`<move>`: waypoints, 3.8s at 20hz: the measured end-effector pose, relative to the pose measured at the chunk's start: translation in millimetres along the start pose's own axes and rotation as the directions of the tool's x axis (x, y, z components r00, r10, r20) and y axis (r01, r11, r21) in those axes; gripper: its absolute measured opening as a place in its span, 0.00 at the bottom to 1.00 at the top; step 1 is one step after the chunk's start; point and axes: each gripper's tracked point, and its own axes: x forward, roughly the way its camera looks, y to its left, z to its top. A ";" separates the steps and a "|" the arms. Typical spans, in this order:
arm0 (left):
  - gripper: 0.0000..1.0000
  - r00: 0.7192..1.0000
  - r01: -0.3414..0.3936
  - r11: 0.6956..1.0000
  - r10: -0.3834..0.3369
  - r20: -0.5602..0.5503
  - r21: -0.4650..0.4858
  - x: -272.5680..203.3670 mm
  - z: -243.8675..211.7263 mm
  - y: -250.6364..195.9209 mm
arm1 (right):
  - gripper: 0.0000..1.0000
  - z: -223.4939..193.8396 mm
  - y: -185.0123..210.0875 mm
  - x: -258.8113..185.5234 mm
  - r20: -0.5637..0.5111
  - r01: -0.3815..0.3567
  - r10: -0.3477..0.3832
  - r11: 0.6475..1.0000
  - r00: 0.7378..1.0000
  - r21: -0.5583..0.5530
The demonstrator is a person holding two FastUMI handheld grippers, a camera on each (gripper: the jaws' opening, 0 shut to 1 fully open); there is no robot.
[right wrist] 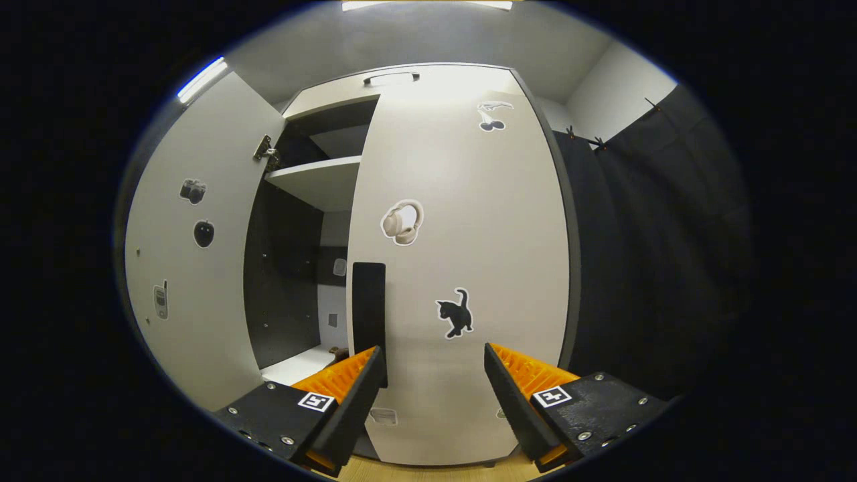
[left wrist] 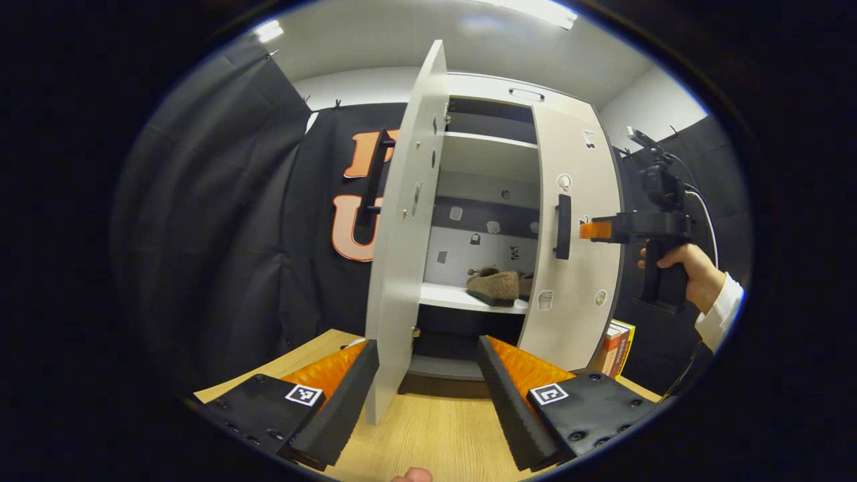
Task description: Grab one shoe with the right hand and put it into the shoe cabinet, grab the other shoe with the left hand and put it into the shoe cabinet; then close the right door with the right hand and the left door with the left hand.
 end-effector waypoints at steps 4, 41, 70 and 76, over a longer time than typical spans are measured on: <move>0.96 0.994 -0.109 0.994 0.108 0.012 0.006 -9.5 16.2 49.7 | 0.92 5.0 -3.5 -37.9 0.033 -0.006 0.006 1.000 0.999 0.005; 0.99 0.976 0.093 0.996 -0.092 0.195 0.003 122.0 167.7 -1.7 | 0.92 -18.3 -42.2 -94.7 0.005 -0.017 0.017 0.999 1.000 0.037; 0.96 0.959 0.275 0.961 -0.277 0.067 0.034 249.2 133.6 -163.8 | 0.92 -20.0 -79.7 -104.5 -0.009 0.069 -0.069 0.997 0.998 0.036; 0.96 0.962 0.256 0.964 -0.261 0.076 0.071 268.9 132.2 -172.4 | 0.92 -21.2 -75.2 -101.2 -0.016 0.052 -0.052 0.998 0.999 0.031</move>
